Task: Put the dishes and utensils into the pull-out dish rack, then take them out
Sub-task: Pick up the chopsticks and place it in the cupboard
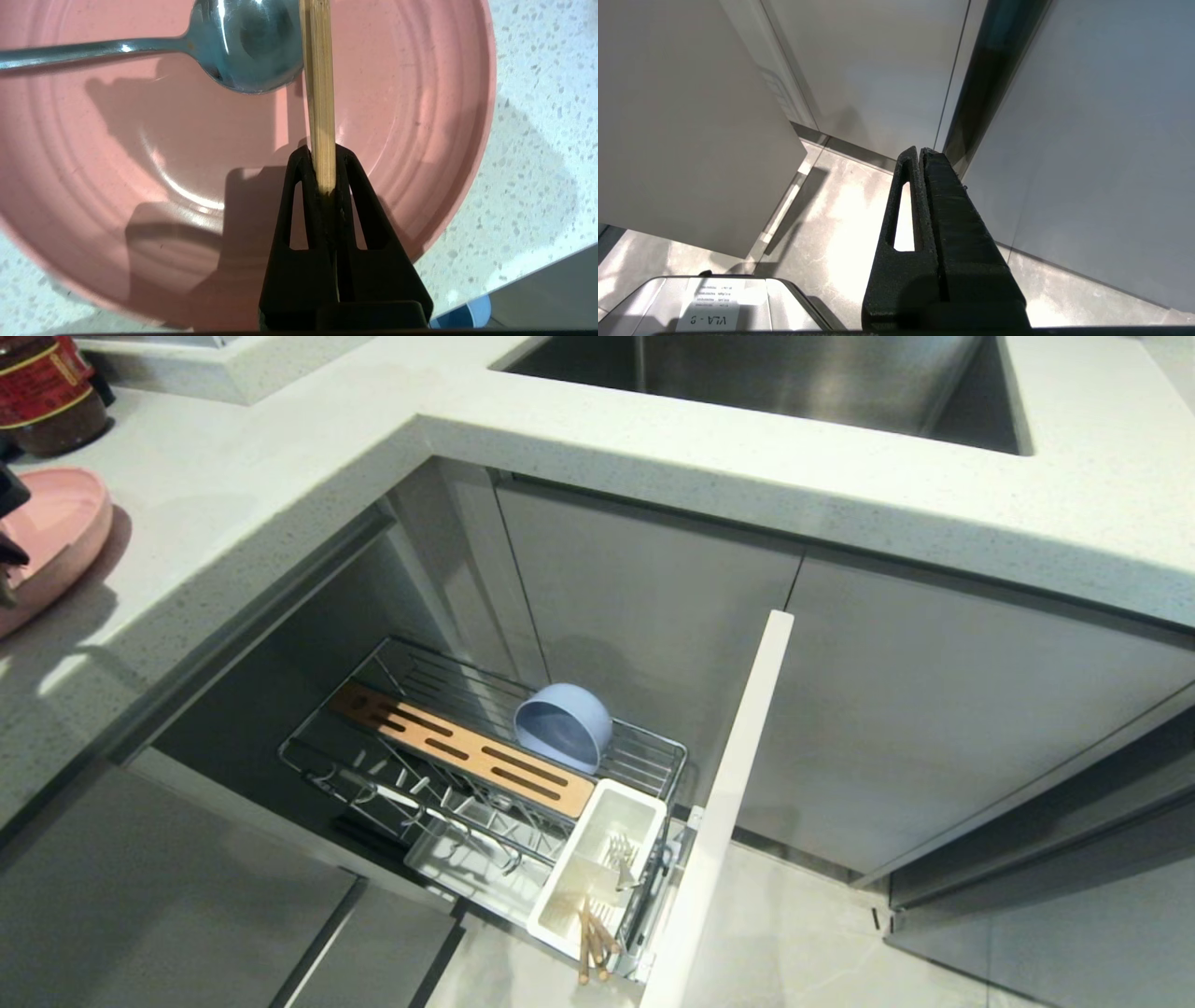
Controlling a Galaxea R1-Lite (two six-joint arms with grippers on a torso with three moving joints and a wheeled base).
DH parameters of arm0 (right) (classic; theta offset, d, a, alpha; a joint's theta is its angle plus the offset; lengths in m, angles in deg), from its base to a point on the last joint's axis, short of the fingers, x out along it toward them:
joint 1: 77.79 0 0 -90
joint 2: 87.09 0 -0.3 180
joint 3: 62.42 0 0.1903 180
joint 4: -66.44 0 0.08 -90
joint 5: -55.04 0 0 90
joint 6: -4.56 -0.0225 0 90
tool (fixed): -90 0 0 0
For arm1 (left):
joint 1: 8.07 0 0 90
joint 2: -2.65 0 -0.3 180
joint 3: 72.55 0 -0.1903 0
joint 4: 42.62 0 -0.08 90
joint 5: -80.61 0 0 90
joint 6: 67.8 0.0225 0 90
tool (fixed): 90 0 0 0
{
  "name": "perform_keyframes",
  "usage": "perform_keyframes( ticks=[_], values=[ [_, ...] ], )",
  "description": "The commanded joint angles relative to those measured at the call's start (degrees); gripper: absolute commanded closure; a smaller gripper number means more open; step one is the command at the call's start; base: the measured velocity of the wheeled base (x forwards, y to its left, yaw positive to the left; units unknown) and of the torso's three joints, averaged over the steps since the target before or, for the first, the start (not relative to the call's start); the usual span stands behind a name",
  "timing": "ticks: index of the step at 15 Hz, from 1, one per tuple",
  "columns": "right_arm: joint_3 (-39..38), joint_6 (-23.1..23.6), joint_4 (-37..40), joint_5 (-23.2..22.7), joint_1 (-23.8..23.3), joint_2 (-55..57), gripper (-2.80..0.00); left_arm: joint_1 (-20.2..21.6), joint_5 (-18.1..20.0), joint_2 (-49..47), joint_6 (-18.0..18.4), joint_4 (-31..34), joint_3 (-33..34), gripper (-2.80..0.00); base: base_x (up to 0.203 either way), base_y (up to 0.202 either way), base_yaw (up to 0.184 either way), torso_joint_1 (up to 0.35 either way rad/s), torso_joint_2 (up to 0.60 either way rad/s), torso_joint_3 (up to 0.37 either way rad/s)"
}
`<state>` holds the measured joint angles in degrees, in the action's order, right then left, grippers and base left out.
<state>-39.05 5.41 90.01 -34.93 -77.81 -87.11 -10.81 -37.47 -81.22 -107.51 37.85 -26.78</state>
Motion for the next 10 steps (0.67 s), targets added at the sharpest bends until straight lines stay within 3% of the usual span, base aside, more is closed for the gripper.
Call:
perform_keyframes(
  ticks=[1, 10],
  values=[
    [0.0, 0.03, -0.02, 0.05, 0.02, 0.02, 0.0, 0.02, -0.21, 0.2, -0.27, 0.12, 0.03, 0.0, 0.0, 0.0, 0.0, 0.0, 0.0, 0.0],
    [0.0, 0.03, -0.02, -0.02, -0.06, 0.02, 0.0, 0.46, -0.5, 4.58, -0.1, -2.72, -0.32, 0.0, 0.0, 0.0, 0.0, 0.0, 0.0, 0.0]
  ],
)
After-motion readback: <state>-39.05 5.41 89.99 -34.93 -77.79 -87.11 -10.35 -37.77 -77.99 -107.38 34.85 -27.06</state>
